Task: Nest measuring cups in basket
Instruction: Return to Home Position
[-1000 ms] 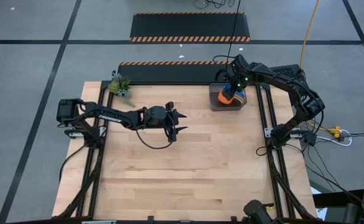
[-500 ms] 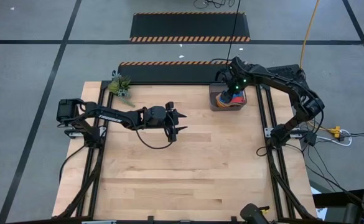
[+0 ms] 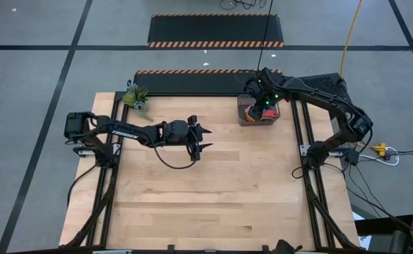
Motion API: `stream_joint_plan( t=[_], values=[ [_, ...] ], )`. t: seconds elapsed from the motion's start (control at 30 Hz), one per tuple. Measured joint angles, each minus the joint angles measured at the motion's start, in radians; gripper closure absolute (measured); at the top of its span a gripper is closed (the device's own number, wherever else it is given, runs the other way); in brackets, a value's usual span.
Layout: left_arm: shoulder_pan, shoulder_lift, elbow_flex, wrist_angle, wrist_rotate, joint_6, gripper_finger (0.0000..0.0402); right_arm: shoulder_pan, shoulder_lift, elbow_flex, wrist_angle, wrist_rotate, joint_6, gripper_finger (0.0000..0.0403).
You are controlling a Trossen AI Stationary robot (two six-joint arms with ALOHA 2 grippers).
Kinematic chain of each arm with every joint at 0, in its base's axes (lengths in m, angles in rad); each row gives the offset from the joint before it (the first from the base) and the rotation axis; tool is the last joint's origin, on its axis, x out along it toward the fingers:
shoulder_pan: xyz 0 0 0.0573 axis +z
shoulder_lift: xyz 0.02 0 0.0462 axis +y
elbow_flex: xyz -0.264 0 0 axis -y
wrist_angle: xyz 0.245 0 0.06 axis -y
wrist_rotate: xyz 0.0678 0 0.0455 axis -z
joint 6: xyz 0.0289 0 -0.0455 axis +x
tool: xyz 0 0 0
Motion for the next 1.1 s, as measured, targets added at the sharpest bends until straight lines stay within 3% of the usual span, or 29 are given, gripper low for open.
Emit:
stream_joint_plan(
  t=[0.23,0.43,0.63,0.87,1.1],
  values=[
    [0.000,0.000,0.000,0.005,-0.004,-0.006,0.0167,0.109,-0.114,0.000,0.038,-0.002,0.050,0.0131],
    [-0.003,-0.020,0.000,-0.009,-0.091,-0.057,0.0167,0.246,-0.227,-0.011,0.132,0.031,0.056,0.0131],
    [-0.003,-0.088,0.000,-0.048,-0.106,-0.122,0.0167,0.395,-0.353,-0.142,0.339,0.106,0.052,0.0131],
    [-0.020,-0.170,-0.001,-0.127,-0.109,-0.128,0.0170,0.506,-0.506,-0.335,0.596,0.110,0.047,0.0146],
    [-0.064,-0.212,-0.023,-0.158,-0.138,-0.129,0.0252,0.562,-0.614,-0.490,0.728,0.112,-0.003,0.0203]
  ],
)
